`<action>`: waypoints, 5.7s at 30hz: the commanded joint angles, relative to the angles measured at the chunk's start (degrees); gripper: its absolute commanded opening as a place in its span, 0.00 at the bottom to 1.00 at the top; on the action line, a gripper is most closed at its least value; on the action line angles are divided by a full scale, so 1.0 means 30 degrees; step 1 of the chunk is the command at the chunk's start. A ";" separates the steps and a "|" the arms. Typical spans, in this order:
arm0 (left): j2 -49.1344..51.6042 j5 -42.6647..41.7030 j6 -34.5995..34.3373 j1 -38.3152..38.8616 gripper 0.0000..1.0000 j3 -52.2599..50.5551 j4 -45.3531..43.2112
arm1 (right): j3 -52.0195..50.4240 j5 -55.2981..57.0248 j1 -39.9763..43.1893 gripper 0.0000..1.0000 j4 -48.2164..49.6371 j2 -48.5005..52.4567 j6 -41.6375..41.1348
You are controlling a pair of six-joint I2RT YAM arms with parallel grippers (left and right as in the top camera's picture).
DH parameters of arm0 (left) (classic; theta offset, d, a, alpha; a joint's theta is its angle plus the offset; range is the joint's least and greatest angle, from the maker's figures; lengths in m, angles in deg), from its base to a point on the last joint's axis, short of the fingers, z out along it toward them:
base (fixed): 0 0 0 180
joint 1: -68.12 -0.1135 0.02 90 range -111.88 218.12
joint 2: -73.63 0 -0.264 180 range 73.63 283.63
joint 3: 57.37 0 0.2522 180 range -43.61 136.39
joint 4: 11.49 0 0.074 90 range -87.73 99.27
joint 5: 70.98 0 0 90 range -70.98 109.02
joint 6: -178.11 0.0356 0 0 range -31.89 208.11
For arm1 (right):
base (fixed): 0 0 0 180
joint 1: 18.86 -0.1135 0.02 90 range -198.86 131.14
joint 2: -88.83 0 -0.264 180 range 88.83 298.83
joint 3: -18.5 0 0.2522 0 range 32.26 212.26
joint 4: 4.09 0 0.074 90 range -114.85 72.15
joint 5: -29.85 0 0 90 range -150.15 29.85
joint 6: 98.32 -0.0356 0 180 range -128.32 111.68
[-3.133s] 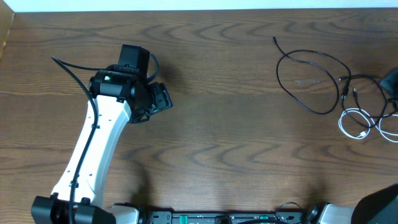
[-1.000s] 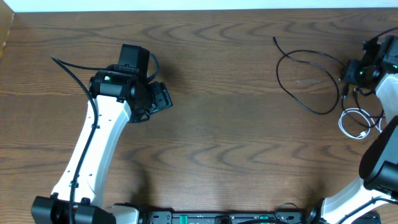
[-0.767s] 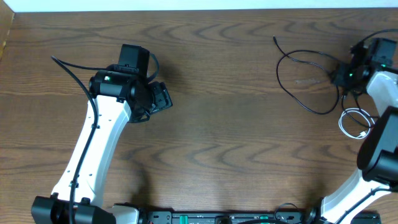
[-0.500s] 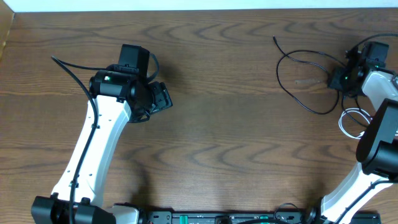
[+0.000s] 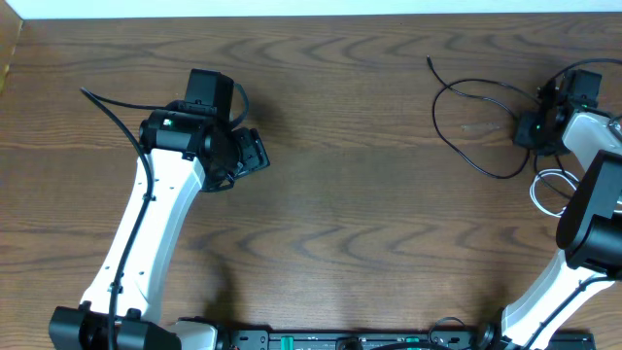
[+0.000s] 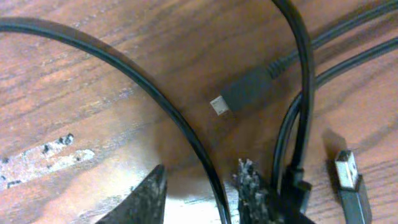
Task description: Untangle cables
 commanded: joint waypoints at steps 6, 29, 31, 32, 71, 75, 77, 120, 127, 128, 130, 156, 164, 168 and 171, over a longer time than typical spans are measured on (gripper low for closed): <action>0.0124 0.0117 0.0168 0.0029 0.75 -0.0087 0.0044 | -0.0306 0.0131 -0.0262 0.01 -0.0816 0.0226 -0.0036; 0.0124 0.0117 0.0168 0.0029 0.75 -0.0087 0.0036 | 0.2164 0.1923 0.6353 0.01 -0.2703 -0.7512 -0.4634; 0.0124 0.0117 0.0168 0.0029 0.75 -0.0087 0.0044 | 0.2164 0.0896 0.6900 0.08 -0.2776 -0.7468 -0.4925; 0.0124 0.0117 0.0168 0.0029 0.75 -0.0087 0.0044 | 0.2164 0.0342 0.6994 0.13 -0.2827 -0.7410 -0.4925; -0.0029 0.3060 0.5945 0.0029 0.75 -0.0954 0.3803 | 0.1872 0.0488 -0.6025 0.99 -1.5103 -0.6965 -0.0903; -0.0765 0.3060 0.5581 0.0029 0.75 -0.2237 0.3395 | 0.0772 0.0495 -0.5974 0.99 -1.4491 -0.8153 -0.0903; -0.1377 0.3060 0.5326 0.0029 0.75 -0.3009 0.2761 | -0.0131 0.0488 -0.6011 0.99 -1.3755 -0.9027 -0.0925; -1.5985 0.3067 0.4794 0.0044 0.98 -0.8276 -0.2543 | -0.7461 0.0503 -0.6047 0.99 -0.9449 -2.3795 -0.1406; -1.5985 0.3067 0.4794 0.0044 0.98 -0.8276 -0.2543 | -0.7621 0.0583 -0.6047 0.99 -0.8714 -2.4749 -0.1392; -1.5985 0.3067 0.4794 0.0044 0.98 -0.8276 -0.2543 | -0.7745 0.0583 -0.6047 0.99 -0.8393 -2.5092 -0.1253; -1.5985 0.3067 0.4794 0.0044 0.98 -0.8276 -0.2543 | -0.8160 0.0590 -0.6047 0.99 -0.7679 -2.5871 -0.1246; -1.5985 0.3067 0.4794 0.0044 0.98 -0.8276 -0.2543 | -2.2403 0.1457 -0.7548 0.99 0.9056 -3.8679 -0.1239; -1.5985 0.3067 0.4794 0.0044 0.98 -0.8276 -0.2543 | -2.5179 0.1858 -0.7803 0.99 1.3559 -3.9262 0.0109; -1.5985 0.3067 0.4794 0.0044 0.98 -0.8276 -0.2543 | -2.5514 0.1945 -0.7876 0.99 1.3806 -3.9262 0.0918; -1.5985 0.3067 0.4794 0.0044 0.98 -0.8276 -0.2543 | -2.5514 0.1938 -0.7890 0.99 1.3493 -3.9262 0.2040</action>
